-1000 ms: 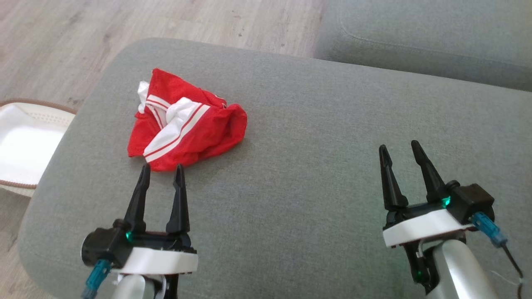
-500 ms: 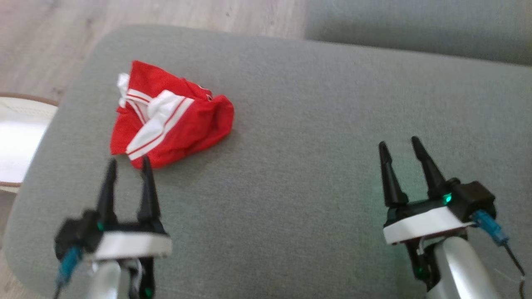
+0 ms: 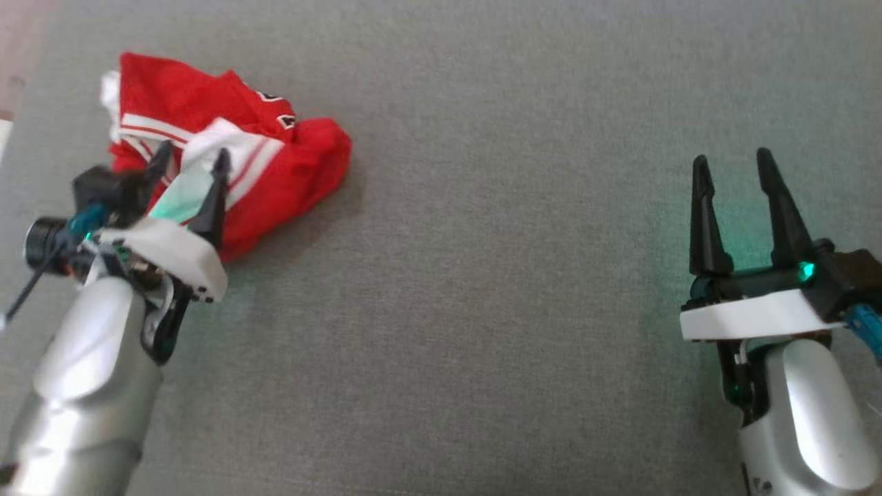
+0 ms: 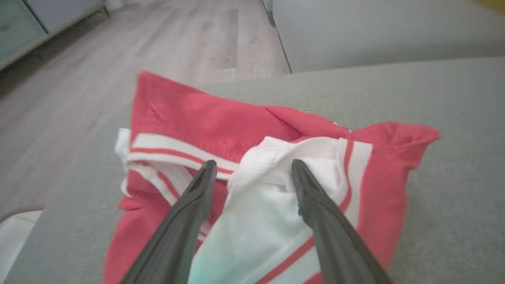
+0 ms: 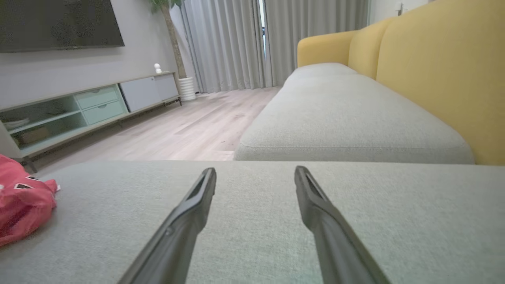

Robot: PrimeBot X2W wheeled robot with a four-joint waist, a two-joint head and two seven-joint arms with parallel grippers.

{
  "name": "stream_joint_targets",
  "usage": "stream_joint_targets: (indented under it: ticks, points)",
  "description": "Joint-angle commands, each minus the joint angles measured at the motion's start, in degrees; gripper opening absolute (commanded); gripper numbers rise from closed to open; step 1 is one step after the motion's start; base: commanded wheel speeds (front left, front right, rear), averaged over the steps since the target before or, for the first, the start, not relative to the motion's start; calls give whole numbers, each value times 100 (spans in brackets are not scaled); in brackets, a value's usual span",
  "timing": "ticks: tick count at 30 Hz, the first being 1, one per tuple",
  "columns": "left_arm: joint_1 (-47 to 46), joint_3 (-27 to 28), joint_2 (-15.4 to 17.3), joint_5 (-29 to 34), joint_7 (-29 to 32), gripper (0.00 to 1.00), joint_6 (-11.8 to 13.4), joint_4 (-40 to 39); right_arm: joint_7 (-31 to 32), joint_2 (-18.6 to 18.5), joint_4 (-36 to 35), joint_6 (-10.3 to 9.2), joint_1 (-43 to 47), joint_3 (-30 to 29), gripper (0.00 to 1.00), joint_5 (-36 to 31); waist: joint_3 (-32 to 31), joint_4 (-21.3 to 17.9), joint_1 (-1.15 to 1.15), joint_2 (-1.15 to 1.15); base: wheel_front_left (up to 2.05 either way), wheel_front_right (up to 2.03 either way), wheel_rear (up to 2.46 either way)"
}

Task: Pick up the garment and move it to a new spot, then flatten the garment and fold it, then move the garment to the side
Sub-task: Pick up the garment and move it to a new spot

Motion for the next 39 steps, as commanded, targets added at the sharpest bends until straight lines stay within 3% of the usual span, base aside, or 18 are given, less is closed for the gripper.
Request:
stream_joint_targets:
  ticks: [1, 5, 11, 12, 13, 18, 27, 33, 39]
  points:
    - [-316, -139, 447, -224, 196, 100, -28, 12, -62, -7, -225, -5, -208, 120, 100, -57, 238, -131, -2, 0, 0, 0, 0]
    - [-662, -914, 861, -652, 713, 100, -29, 414, -62, -7, -249, -5, -295, 160, 100, -126, 436, -246, -2, 0, 0, 0, 0]
    - [-974, -1705, 1167, -1332, 958, 100, -30, 805, -62, -7, -260, -5, -394, 162, 100, -124, 578, -379, -2, 0, 0, 0, 0]
    - [-998, -1806, 1195, -1444, 949, 63, -30, 830, -62, -7, -261, -5, -395, 155, 100, -114, 571, -400, -2, 0, 0, 0, 0]
    - [-1019, -1907, 1229, -1544, 910, 0, -30, 840, -62, -7, -256, -5, -391, 151, 100, -105, 554, -416, -2, 0, 0, 0, 0]
    - [-1210, -2200, 1446, -1750, 340, 0, -30, 904, -62, -7, -183, -5, -353, 144, 100, -44, 334, -492, -2, 0, 0, 0, 0]
    - [-1821, -2175, 1522, -1597, -1046, 0, -22, 483, -62, -7, -12, -5, -191, 219, 100, 219, -382, -661, -2, 0, 0, 0, 0]
    - [-2073, -2187, 1523, -1469, -1129, 0, 40, -211, -62, -7, 32, -5, -113, 331, 100, 430, -643, -917, -2, 0, 0, 0, 0]
    - [-2301, -2314, 1491, -1332, -768, 0, 201, -1176, -62, -7, 15, -5, -135, 460, 100, 719, -701, -1403, -2, 0, 0, 0, 0]
